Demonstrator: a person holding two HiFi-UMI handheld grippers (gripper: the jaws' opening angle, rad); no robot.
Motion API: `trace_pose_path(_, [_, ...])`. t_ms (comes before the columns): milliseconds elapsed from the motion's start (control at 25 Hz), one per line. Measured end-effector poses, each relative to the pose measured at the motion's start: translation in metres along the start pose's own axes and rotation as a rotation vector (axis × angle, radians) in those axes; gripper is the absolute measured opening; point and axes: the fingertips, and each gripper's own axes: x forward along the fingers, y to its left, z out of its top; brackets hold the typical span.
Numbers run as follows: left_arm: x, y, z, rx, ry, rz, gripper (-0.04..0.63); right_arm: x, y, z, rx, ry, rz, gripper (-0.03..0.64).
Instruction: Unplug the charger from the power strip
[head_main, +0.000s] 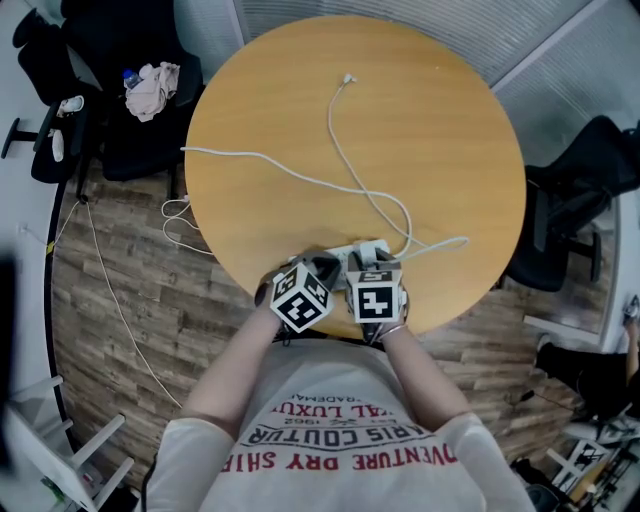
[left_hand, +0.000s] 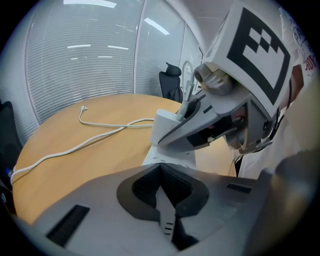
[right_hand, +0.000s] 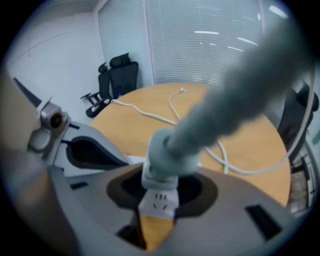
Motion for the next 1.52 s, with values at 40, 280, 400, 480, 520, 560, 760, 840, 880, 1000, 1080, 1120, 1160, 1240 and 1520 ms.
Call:
trace_pose_path(40, [0.0,0.0,0.0,0.003,-0.001,0.001,0.032,-0.001,-0.001,-0.001,0.007,0.003,0.001,0.156])
trace_pose_path(280, [0.001,0.002,0.0,-0.001,0.004,-0.003,0.032,-0.027,-0.001,0.022,-0.014,-0.071,0.011,0.155])
trace_pose_path(400, [0.001,0.0,0.0,-0.003,0.003,-0.003,0.032,-0.039,-0.004,0.029,-0.018,-0.094,0.015,0.155])
trace_pose_path(480, [0.002,0.0,0.001,0.003,0.001,-0.001,0.032,-0.045,-0.006,0.03,-0.027,-0.103,0.015,0.155])
trace_pose_path(520, [0.002,0.0,0.0,0.008,-0.001,0.001,0.032,-0.047,-0.007,0.031,-0.032,-0.109,0.022,0.155])
trace_pose_path(560, [0.002,0.001,0.0,0.014,-0.004,0.005,0.032,-0.051,-0.006,0.031,-0.037,-0.118,0.033,0.155])
trace_pose_path(760, [-0.006,0.001,0.004,0.016,-0.063,0.051,0.032,-0.075,-0.001,0.045,-0.094,-0.212,0.079,0.155])
trace_pose_path(840, [-0.018,-0.004,0.015,-0.008,-0.128,0.052,0.032,-0.088,0.0,0.053,-0.119,-0.255,0.075,0.155])
trace_pose_path(880, [-0.026,-0.005,0.024,-0.021,-0.166,0.058,0.032,-0.095,0.0,0.057,-0.125,-0.276,0.077,0.155])
trace_pose_path(1000, [-0.054,0.001,0.054,-0.036,-0.277,0.103,0.032,-0.117,0.002,0.075,-0.124,-0.363,0.107,0.155])
trace_pose_path(1080, [-0.075,0.007,0.072,-0.026,-0.335,0.14,0.032,-0.133,0.006,0.088,-0.129,-0.431,0.133,0.155])
trace_pose_path(1120, [-0.087,0.01,0.082,-0.022,-0.364,0.159,0.032,-0.141,0.009,0.094,-0.135,-0.463,0.145,0.155])
trace_pose_path(1160, [-0.099,0.013,0.091,-0.02,-0.397,0.178,0.032,-0.149,0.012,0.1,-0.142,-0.493,0.155,0.155])
trace_pose_path(1240, [-0.126,0.019,0.11,-0.023,-0.47,0.218,0.032,-0.164,0.018,0.111,-0.144,-0.548,0.176,0.155])
trace_pose_path(1520, [-0.23,0.032,0.157,-0.056,-0.728,0.367,0.032,-0.21,0.016,0.137,-0.044,-0.684,0.223,0.155])
